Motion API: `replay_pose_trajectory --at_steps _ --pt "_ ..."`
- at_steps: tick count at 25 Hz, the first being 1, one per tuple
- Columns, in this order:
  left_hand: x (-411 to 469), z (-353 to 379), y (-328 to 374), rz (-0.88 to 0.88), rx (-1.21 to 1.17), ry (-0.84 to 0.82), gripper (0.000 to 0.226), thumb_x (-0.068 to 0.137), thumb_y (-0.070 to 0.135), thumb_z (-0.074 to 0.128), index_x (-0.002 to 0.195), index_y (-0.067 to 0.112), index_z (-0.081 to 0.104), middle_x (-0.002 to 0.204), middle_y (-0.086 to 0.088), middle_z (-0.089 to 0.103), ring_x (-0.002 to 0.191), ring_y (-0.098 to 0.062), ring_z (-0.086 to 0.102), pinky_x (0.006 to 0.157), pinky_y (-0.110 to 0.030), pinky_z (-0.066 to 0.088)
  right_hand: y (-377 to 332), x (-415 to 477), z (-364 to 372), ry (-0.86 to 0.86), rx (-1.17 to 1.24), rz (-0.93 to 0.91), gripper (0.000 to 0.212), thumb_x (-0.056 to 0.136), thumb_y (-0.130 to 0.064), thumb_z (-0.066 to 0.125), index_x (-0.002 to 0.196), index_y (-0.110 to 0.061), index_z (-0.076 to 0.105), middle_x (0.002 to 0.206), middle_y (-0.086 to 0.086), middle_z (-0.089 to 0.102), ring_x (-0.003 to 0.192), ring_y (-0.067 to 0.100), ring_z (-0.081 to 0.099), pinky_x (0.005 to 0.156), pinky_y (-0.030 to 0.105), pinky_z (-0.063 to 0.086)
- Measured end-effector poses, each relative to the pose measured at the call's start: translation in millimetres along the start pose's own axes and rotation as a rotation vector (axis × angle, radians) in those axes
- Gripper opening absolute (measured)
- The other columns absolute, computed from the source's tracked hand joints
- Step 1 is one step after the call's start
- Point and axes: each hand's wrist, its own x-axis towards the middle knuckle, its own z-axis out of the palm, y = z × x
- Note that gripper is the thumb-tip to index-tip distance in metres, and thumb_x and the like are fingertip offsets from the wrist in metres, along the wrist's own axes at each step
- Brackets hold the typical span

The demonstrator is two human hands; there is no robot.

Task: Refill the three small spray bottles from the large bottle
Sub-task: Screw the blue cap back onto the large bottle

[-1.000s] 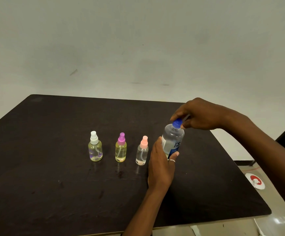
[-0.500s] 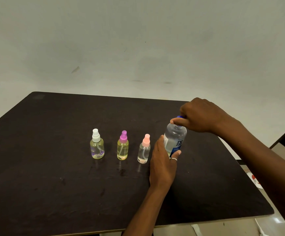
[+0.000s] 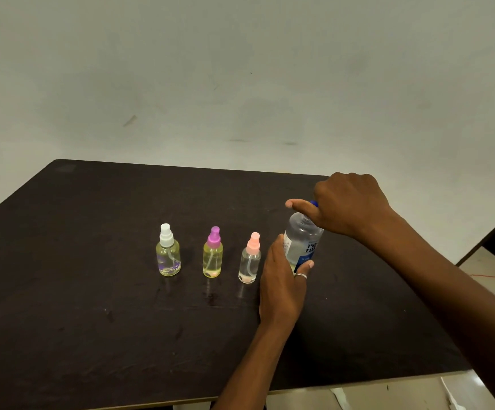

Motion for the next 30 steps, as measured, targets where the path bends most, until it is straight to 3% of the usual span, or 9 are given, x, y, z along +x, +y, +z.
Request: replay_pose_trajectory --at_steps 2,4,6,9,13,19,24,27,30 --pt "0.1 0.3 0.7 -0.013 -0.013 -0.012 0.073 0.088 0.032 0.073 0.148 0.031 0.032 0.145 0.012 0.047 0.134 -0.005 0.045 0.106 -0.020 0.042 8.7 -0.2 -2.1 -0.009 0.134 -0.016 0.078 0.085 -0.078 0.019 0.057 -0.016 0.056 0.055 -0.002 0.055 0.051 0.010 0.051 0.056 0.025 0.042" --pt "0.5 0.6 0.7 -0.027 -0.012 -0.026 0.073 0.088 0.033 0.072 0.149 0.031 0.031 0.146 0.012 0.045 0.135 -0.005 0.043 0.103 -0.015 0.039 20.7 1.5 -6.5 -0.116 0.352 -0.105 0.062 0.090 -0.069 0.034 0.082 -0.020 0.071 0.078 -0.003 0.070 0.068 0.010 0.062 0.066 0.027 0.051" --pt "0.7 0.1 0.0 -0.032 -0.004 -0.033 0.074 0.088 0.033 0.072 0.149 0.031 0.031 0.146 0.012 0.045 0.135 -0.005 0.043 0.099 -0.011 0.035 27.0 2.4 -11.9 -0.213 0.446 -0.208 0.032 0.093 -0.044 0.057 0.108 -0.021 0.072 0.104 -0.004 0.072 0.089 0.011 0.065 0.081 0.028 0.053" --pt "0.2 -0.6 0.5 -0.024 -0.006 -0.027 0.073 0.088 0.032 0.073 0.149 0.029 0.032 0.146 0.011 0.046 0.134 -0.005 0.044 0.098 -0.010 0.036 28.7 3.3 -11.1 -0.256 0.477 -0.248 0.031 0.089 -0.013 0.068 0.120 -0.018 0.069 0.117 -0.003 0.069 0.100 0.011 0.063 0.089 0.023 0.047" --pt "0.2 0.2 -0.6 -0.012 0.002 -0.008 0.073 0.087 0.032 0.074 0.148 0.030 0.033 0.144 0.011 0.048 0.132 -0.005 0.046 0.102 -0.016 0.042 28.7 8.9 -10.3 -0.247 0.469 -0.243 0.031 0.088 -0.011 0.069 0.118 -0.017 0.070 0.114 -0.003 0.071 0.097 0.010 0.064 0.087 0.021 0.046" --pt "0.5 0.5 0.1 -0.029 -0.001 -0.027 0.073 0.088 0.032 0.073 0.148 0.029 0.032 0.146 0.010 0.046 0.134 -0.007 0.045 0.104 -0.018 0.041 25.8 12.8 -2.2 -0.235 0.380 -0.218 0.022 0.091 -0.033 0.066 0.100 -0.015 0.074 0.093 0.000 0.072 0.075 0.010 0.060 0.074 0.031 0.051" --pt "1.5 0.6 -1.4 -0.024 -0.005 -0.027 0.072 0.088 0.033 0.073 0.148 0.029 0.033 0.145 0.009 0.047 0.134 -0.008 0.046 0.107 -0.021 0.042 13.8 8.3 3.6 -0.135 0.142 -0.113 0.056 0.093 -0.063 0.043 0.067 -0.015 0.058 0.063 0.001 0.054 0.062 0.020 0.055 0.055 0.030 0.039" --pt "1.3 0.8 -0.5 -0.023 0.002 -0.017 0.073 0.088 0.032 0.073 0.149 0.028 0.033 0.146 0.008 0.047 0.135 -0.008 0.045 0.109 -0.025 0.043 4.9 4.5 0.4 -0.068 0.026 -0.043 0.061 0.095 -0.063 0.035 0.057 -0.017 0.043 0.055 -0.001 0.041 0.051 0.013 0.042 0.052 0.025 0.030" --pt "-0.2 1.4 -1.5 -0.005 0.009 -0.001 0.073 0.088 0.032 0.073 0.148 0.028 0.034 0.145 0.009 0.048 0.134 -0.008 0.046 0.108 -0.029 0.045 1.5 4.1 2.8 -0.050 0.007 -0.025 0.065 0.094 -0.067 0.032 0.053 -0.017 0.039 0.052 -0.001 0.041 0.048 0.012 0.041 0.055 0.026 0.036"
